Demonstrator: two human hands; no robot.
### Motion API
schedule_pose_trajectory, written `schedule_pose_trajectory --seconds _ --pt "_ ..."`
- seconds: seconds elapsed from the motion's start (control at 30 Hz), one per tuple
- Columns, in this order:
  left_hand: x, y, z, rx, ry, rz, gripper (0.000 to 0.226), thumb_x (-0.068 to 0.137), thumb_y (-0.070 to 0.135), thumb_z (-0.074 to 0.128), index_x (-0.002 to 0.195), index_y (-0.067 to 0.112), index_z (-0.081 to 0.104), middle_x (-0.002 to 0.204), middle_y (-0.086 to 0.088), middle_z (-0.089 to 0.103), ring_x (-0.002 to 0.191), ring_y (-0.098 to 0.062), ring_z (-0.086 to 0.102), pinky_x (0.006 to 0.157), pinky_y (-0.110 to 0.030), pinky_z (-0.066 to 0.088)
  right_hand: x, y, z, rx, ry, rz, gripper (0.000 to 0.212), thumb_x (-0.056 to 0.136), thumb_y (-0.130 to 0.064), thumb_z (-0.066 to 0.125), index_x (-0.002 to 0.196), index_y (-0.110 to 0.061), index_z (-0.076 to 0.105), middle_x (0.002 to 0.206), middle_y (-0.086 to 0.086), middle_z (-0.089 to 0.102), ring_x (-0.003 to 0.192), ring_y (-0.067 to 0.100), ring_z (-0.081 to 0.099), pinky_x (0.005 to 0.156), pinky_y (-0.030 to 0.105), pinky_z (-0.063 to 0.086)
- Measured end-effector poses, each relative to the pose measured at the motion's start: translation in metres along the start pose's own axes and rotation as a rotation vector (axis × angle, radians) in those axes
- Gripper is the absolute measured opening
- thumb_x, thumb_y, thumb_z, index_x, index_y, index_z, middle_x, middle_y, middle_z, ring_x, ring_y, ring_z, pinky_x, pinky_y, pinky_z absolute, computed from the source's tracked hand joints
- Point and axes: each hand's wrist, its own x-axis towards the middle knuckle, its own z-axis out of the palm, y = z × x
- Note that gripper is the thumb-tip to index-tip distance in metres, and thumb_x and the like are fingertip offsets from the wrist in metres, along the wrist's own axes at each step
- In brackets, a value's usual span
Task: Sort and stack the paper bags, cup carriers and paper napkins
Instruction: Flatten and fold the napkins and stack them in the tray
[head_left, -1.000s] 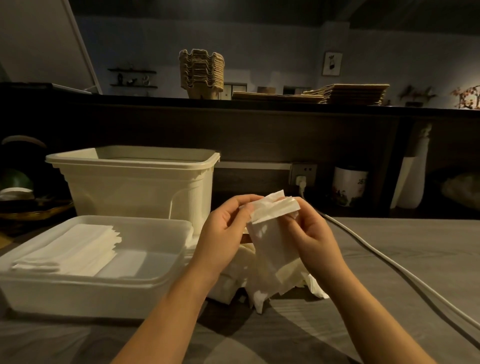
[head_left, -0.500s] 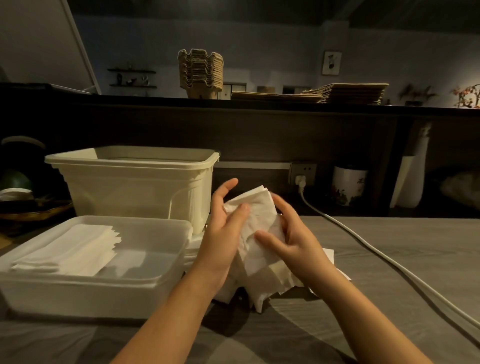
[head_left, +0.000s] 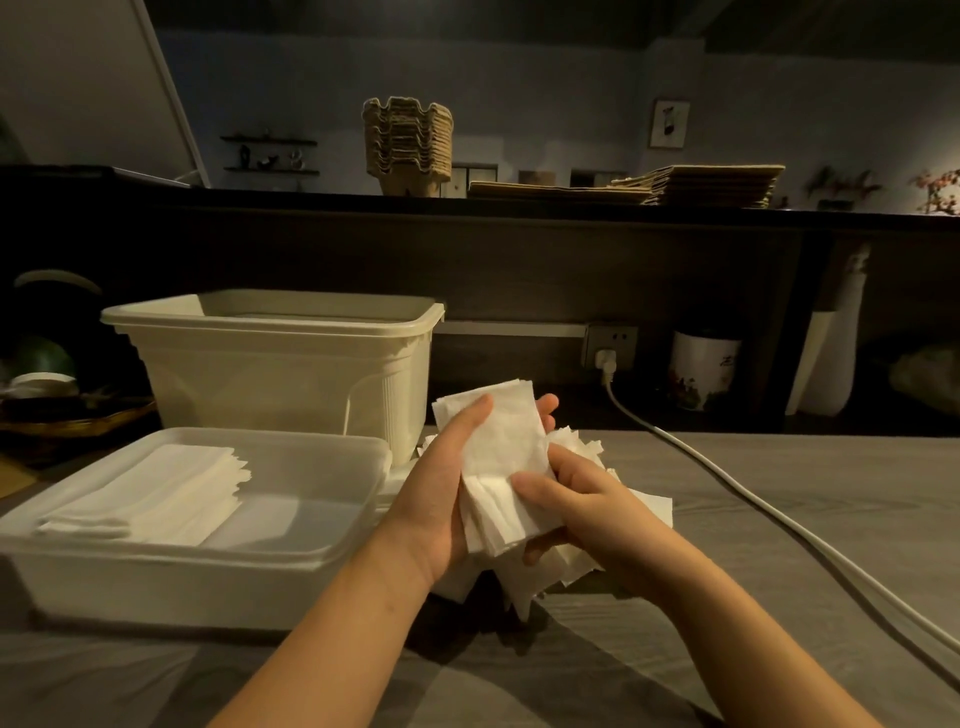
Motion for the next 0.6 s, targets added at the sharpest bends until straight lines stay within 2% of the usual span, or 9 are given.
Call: schedule_pose_trajectory --seconds 0.1,0.2,0.3,0.37,0.43,0.5,0.6 --pt "-0.001 0.001 0.004 -0.049 -0.041 0.066 0.039 0.087 0.038 0.042 0.093 0.023 0.077 0.111 -0.002 0.07 0.099 -0.017 0.068 0.092 -0.042 0.048 0.0 0.001 -0.001 0.021 -0.014 -0.005 0.022 0.092 -0.028 0.051 0.114 -0.027 0.055 0.094 -0.009 0.067 0.082 0.009 0.066 0.058 0.022 0.052" --pt "-0.003 0.006 0.002 -0.157 -0.013 0.16 0.036 0.096 0.035 0.035 0.11 0.023 0.066 0.111 -0.003 0.07 0.099 -0.016 0.068 0.087 -0.044 0.048 -0.001 -0.002 -0.003 -0.028 0.031 -0.059 0.013 0.093 -0.021 0.052 0.104 -0.021 0.059 0.079 -0.006 0.067 0.069 0.01 0.065 0.051 0.02 0.05" --pt "-0.002 0.012 -0.002 -0.283 0.083 0.308 0.031 0.099 0.034 0.034 0.119 0.031 0.058 0.115 -0.004 0.068 0.105 -0.02 0.065 0.083 -0.044 0.049 0.003 -0.001 -0.007 -0.213 0.266 -0.138 0.009 0.093 -0.019 0.052 0.093 -0.025 0.058 0.068 -0.003 0.065 0.06 0.004 0.06 0.053 0.017 0.048" --pt "-0.001 0.017 -0.005 -0.356 0.202 0.395 0.029 0.099 0.034 0.036 0.117 0.037 0.059 0.112 -0.004 0.069 0.107 -0.021 0.064 0.085 -0.044 0.049 0.006 0.003 -0.015 -0.481 0.47 -0.176 0.007 0.092 -0.026 0.053 0.089 -0.032 0.056 0.072 -0.009 0.062 0.066 -0.001 0.057 0.058 0.015 0.044" --pt "-0.001 0.02 -0.008 -0.392 0.268 0.42 0.027 0.099 0.033 0.04 0.119 0.037 0.058 0.112 -0.005 0.069 0.107 -0.022 0.064 0.09 -0.046 0.047 0.007 0.007 -0.023 -0.74 0.574 -0.153 0.005 0.092 -0.031 0.053 0.096 -0.032 0.056 0.081 -0.017 0.056 0.077 0.001 0.052 0.064 0.016 0.042" --pt "-0.001 0.02 -0.009 -0.406 0.243 0.354 0.031 0.097 0.031 0.043 0.126 0.027 0.054 0.112 -0.006 0.069 0.106 -0.021 0.065 0.091 -0.046 0.047 0.009 0.013 -0.026 -0.928 0.54 -0.098 0.016 0.092 -0.036 0.053 0.106 -0.03 0.057 0.091 -0.019 0.051 0.087 0.002 0.046 0.07 0.019 0.038" --pt "-0.002 0.019 -0.008 -0.391 0.178 0.241 0.034 0.095 0.021 0.044 0.126 0.013 0.054 0.115 -0.007 0.068 0.107 -0.019 0.064 0.088 -0.043 0.049 0.011 0.019 -0.027 -1.0 0.518 -0.035 0.033 0.089 -0.043 0.055 0.118 -0.028 0.053 0.111 -0.013 0.05 0.103 0.005 0.044 0.077 0.021 0.036"
